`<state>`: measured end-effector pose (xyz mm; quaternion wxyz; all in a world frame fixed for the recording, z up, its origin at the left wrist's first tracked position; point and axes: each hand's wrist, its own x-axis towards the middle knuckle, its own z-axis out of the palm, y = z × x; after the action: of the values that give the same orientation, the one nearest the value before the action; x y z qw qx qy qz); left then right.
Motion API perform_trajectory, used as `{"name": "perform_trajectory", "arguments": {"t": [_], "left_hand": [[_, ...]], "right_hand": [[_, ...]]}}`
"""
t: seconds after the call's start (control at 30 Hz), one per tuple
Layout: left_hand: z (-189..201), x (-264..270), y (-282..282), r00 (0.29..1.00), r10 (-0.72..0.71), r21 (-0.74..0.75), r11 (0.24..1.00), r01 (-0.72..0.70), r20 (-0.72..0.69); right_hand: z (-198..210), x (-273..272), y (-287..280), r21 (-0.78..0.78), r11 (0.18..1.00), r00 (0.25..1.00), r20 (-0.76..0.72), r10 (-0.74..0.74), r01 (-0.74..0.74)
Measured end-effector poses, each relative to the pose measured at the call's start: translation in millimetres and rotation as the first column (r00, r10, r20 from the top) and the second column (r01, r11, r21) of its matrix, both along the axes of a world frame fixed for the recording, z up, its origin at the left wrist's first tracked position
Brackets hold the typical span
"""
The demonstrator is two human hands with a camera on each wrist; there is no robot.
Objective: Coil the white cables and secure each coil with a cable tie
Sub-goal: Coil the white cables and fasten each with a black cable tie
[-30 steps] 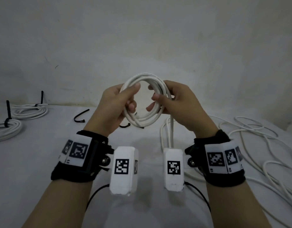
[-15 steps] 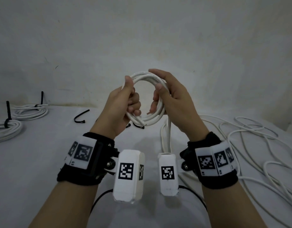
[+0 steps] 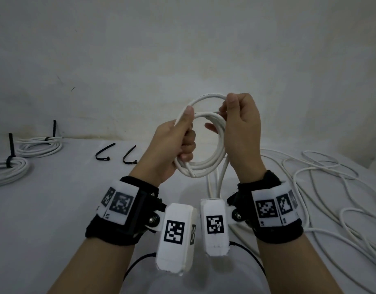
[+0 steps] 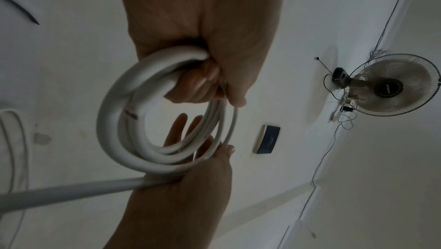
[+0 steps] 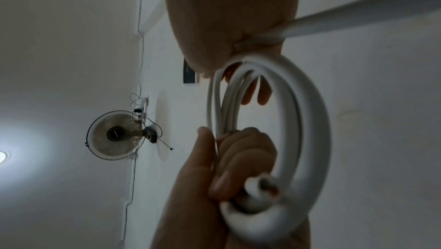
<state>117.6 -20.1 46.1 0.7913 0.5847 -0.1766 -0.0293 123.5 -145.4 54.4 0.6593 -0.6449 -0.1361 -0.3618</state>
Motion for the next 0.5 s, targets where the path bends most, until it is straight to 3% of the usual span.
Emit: {"name": "perform_trajectory", "arguments": {"t": [0.17, 0.33, 0.5], "left_hand": [[-5, -4, -11, 0.998, -0.060, 0.059, 0.996, 0.060, -0.003], [3, 1, -5, 0.991, 0.087, -0.287, 0.951, -0.113, -0.101], [7, 5, 11, 0.972, 0.204, -0.384, 0.893, -0.235, -0.120]], "right_hand": [[2, 2, -13, 0.182, 0.981, 0.998, -0.016, -0.061, 0.062], [-1, 1, -5, 0.068, 0.996, 0.998, -0.005, -0.062, 0.062], [-5, -1, 2, -0.168, 0.984, 0.998, -0.027, -0.060, 0.055]]}}
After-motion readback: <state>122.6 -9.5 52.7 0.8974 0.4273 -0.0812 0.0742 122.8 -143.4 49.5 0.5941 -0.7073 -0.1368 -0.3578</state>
